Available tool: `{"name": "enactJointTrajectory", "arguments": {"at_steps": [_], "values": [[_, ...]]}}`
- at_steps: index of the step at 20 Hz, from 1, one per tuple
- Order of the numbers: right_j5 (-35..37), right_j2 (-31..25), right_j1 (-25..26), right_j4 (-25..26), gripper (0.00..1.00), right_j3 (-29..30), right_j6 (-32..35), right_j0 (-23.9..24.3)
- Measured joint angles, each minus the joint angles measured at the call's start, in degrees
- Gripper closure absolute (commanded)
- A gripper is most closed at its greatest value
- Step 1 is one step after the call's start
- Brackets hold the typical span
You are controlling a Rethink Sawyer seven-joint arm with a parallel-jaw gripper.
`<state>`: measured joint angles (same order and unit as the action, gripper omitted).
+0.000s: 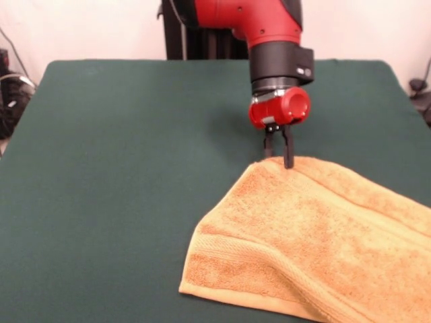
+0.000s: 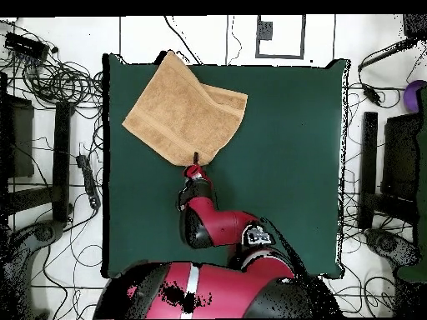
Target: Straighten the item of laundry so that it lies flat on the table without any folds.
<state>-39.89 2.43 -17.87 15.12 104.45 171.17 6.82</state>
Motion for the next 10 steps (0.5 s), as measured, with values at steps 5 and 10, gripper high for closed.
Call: {"name": "enactJointTrajectory", "arguments": {"at_steps": [5,10], "values": [[9.51,-3.66,-3.04,6.63,0.0,-0.07,0.0,5.22],[19.23,-5.49,-5.67,10.05,0.0,-0.44,0.0,9.01]]}}
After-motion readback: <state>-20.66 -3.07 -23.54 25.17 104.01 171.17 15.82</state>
